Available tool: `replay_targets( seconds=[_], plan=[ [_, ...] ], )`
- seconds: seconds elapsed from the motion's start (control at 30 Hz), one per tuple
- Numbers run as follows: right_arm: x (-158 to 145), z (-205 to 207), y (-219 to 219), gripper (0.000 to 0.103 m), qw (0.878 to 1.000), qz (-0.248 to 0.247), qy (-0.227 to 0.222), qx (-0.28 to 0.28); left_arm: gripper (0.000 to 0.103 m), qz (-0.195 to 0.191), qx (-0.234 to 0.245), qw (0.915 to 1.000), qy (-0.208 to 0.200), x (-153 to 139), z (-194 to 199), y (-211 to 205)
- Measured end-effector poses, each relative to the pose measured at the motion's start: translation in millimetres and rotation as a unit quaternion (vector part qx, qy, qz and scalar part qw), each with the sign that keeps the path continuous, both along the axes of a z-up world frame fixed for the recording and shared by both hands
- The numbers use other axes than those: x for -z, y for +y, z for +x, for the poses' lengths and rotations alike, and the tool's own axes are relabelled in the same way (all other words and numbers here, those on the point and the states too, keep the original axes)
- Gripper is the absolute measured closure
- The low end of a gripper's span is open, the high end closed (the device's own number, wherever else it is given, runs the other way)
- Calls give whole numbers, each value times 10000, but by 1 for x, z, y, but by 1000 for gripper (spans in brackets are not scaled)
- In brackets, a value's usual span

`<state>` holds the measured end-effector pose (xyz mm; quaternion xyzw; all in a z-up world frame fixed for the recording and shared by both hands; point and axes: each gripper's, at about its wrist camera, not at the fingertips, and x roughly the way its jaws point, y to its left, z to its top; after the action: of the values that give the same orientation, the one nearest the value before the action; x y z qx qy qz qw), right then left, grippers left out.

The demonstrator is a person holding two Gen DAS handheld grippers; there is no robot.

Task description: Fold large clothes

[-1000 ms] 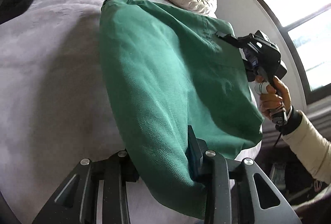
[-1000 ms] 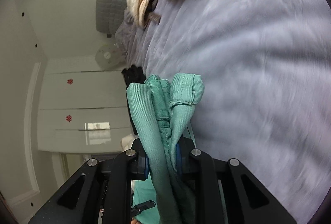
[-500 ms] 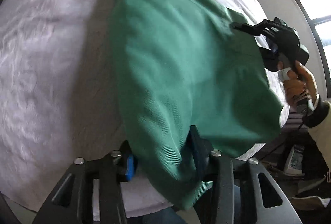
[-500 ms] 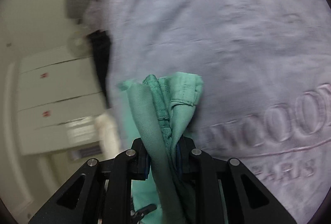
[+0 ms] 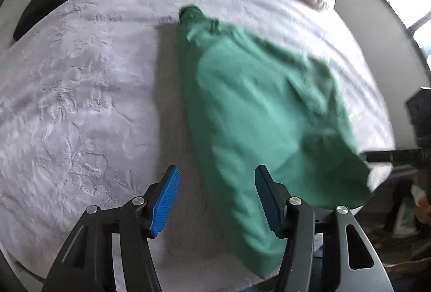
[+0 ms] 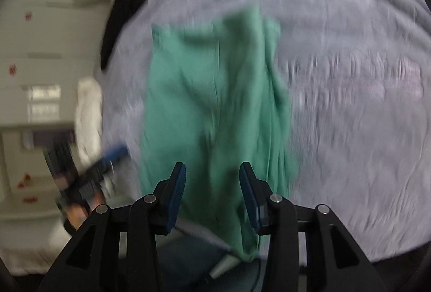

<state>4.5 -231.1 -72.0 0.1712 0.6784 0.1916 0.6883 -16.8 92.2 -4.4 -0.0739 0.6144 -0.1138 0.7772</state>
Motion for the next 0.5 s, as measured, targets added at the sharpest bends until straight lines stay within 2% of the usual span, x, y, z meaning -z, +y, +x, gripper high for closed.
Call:
replay_targets(
  seconds=[0.03, 0.07, 0.17, 0.2, 0.23, 0.27, 0.4, 0.5],
  plan=[
    [6, -12, 4, 83, 9994, -297, 10, -158, 44, 115, 129, 9998, 93, 9, -5, -7],
    [12, -20, 4, 87, 9987, -459, 27, -232, 43, 160, 207, 9996, 139, 14, -6, -11],
    [33, -34, -4, 87, 9961, -876, 69, -67, 43, 302, 402, 9986, 174, 30, -29, -18],
    [39, -36, -10, 87, 9963, -853, 69, 86, 40, 322, 413, 9985, 157, 31, -33, -18],
    [44, -39, -18, 87, 9966, -795, 63, 200, 33, 396, 406, 9983, 112, 32, -37, -19],
    [48, -40, -22, 88, 9968, -749, 45, 257, 32, 454, 404, 9981, 65, 33, -41, -19],
    [63, -45, -31, 90, 9972, -713, -16, 240, 32, 459, 313, 9984, 131, 36, -43, -21],
    [62, -37, -30, 89, 9973, -587, 114, 418, 32, 474, 249, 9984, 182, 31, -42, -22]
  ],
)
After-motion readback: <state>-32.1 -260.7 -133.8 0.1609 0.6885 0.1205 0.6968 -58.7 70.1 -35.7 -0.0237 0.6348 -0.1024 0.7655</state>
